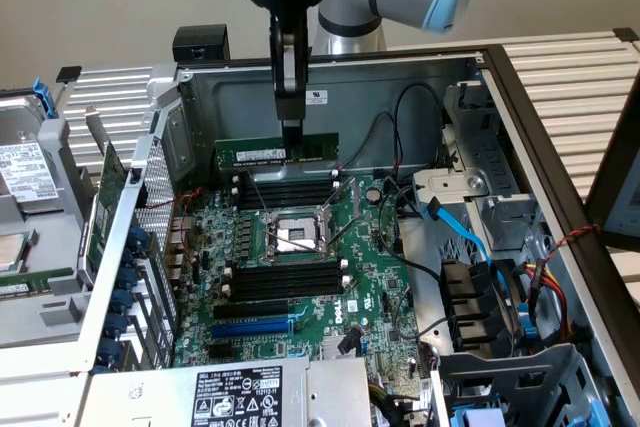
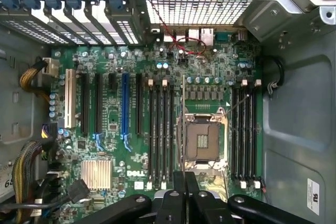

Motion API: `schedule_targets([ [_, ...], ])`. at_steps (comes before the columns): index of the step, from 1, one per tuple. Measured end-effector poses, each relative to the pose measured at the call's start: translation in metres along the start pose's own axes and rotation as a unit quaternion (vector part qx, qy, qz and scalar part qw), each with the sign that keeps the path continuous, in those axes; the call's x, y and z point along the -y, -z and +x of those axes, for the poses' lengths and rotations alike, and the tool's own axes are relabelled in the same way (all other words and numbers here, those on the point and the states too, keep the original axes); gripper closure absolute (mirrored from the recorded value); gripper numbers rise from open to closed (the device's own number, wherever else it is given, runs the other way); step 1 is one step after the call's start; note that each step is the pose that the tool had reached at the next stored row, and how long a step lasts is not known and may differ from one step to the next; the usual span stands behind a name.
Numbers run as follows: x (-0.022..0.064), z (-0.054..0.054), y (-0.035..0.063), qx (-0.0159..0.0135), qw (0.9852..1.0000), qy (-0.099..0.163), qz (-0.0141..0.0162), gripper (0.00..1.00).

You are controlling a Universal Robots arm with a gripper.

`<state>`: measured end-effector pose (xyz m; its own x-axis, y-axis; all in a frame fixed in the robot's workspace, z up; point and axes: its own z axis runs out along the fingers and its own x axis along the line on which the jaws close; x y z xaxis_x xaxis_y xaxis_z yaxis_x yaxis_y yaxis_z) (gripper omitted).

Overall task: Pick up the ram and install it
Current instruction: 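Insert the ram into the slot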

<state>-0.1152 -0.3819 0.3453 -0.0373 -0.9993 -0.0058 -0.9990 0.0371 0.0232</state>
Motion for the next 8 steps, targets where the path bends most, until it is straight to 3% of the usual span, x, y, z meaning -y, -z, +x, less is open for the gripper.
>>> schedule_targets([
  [3,0.0001,0.0,-0.0041,-0.0001,1.0,0.0,-0.0043,0.88],
  [8,0.0002,0.0001,-0.0082,-0.006,1.0,0.0,-0.0045,0.88],
])
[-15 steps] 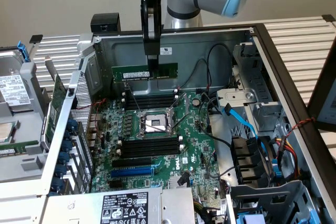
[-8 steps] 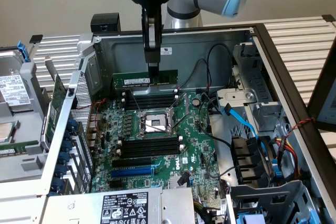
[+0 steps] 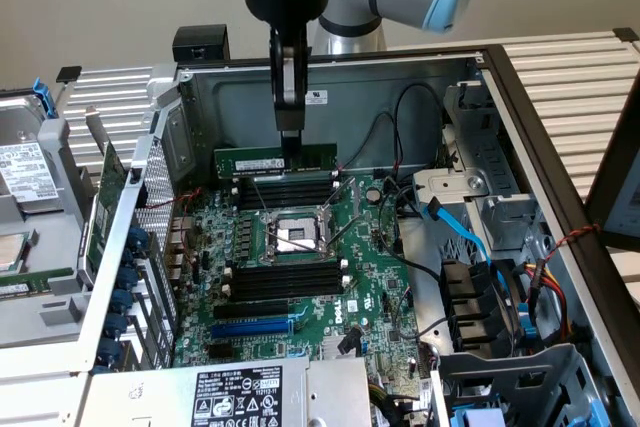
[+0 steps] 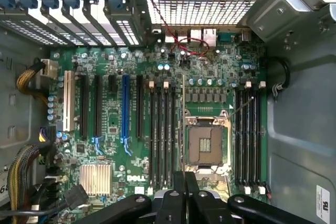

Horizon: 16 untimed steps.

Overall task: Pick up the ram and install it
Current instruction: 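Insert the ram into the slot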

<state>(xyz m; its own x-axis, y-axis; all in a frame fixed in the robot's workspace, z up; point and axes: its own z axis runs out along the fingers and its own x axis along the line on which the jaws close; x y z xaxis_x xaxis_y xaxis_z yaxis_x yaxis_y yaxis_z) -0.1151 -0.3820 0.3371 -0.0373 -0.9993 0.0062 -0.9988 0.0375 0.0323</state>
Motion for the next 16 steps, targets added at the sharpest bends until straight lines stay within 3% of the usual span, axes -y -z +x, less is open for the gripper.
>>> schedule_targets([
  [3,0.0001,0.0,-0.003,-0.0058,1.0,0.0,0.0002,0.88],
  [16,0.0008,0.002,-0.025,-0.0061,1.0,0.0,0.0001,0.88],
])
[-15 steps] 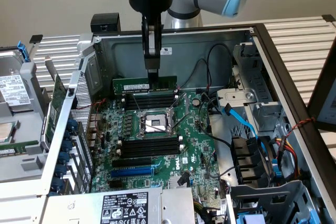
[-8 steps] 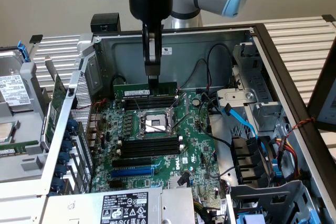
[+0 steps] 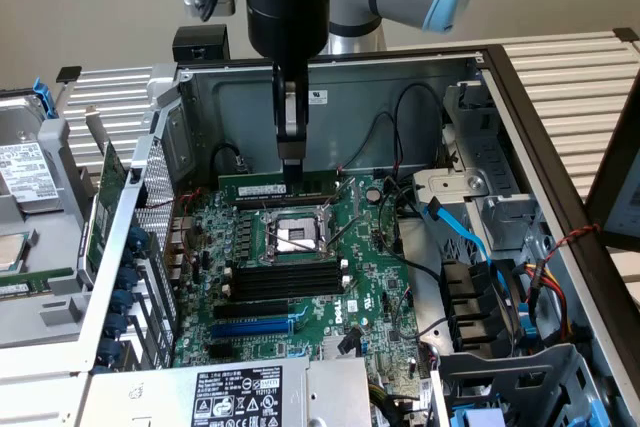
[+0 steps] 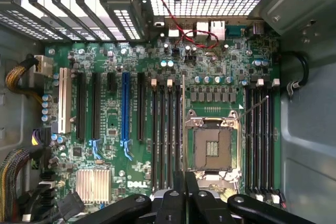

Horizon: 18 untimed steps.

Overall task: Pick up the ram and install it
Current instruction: 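Insert the ram into the slot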

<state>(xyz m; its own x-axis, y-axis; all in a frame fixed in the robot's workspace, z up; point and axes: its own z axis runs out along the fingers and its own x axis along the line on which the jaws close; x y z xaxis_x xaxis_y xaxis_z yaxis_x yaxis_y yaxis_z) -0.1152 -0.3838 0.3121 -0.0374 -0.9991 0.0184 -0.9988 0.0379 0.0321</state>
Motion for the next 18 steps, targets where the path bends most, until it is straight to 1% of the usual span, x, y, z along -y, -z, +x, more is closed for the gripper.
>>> schedule_targets([
  [5,0.0004,0.004,-0.0064,0.0,1.0,0.0,-0.0003,0.88],
  [7,0.0008,0.005,-0.0152,-0.0002,1.0,0.0,-0.0003,0.88],
  [8,0.001,0.009,-0.0177,-0.0008,1.0,0.0,-0.0008,0.88],
  [11,0.0014,0.009,-0.0293,-0.0039,1.0,-0.001,-0.0009,0.88],
  [12,0.0016,0.009,-0.0315,-0.0043,1.0,-0.002,-0.001,0.88],
  [18,0.004,0.009,-0.0378,-0.0059,1.0,-0.004,-0.0016,0.88],
])
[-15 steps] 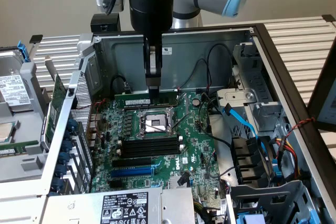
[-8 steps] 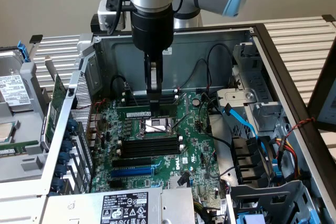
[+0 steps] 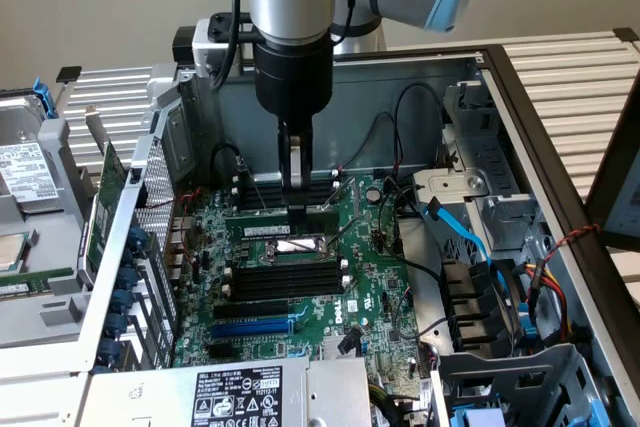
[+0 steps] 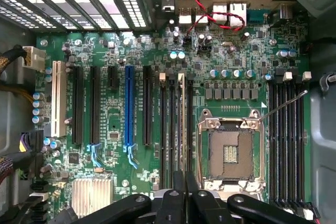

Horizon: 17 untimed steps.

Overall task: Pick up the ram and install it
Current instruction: 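Insert the ram into the slot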

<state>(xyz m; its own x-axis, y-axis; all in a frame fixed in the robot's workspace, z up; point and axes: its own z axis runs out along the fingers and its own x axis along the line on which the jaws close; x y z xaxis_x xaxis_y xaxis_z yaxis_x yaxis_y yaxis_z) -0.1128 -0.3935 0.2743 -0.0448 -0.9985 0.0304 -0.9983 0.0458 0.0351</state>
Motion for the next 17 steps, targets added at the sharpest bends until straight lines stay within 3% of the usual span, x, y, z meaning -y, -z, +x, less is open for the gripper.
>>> schedule_targets([
  [17,0.0019,0.005,-0.0153,-0.0021,1.0,-0.004,-0.002,0.88],
])
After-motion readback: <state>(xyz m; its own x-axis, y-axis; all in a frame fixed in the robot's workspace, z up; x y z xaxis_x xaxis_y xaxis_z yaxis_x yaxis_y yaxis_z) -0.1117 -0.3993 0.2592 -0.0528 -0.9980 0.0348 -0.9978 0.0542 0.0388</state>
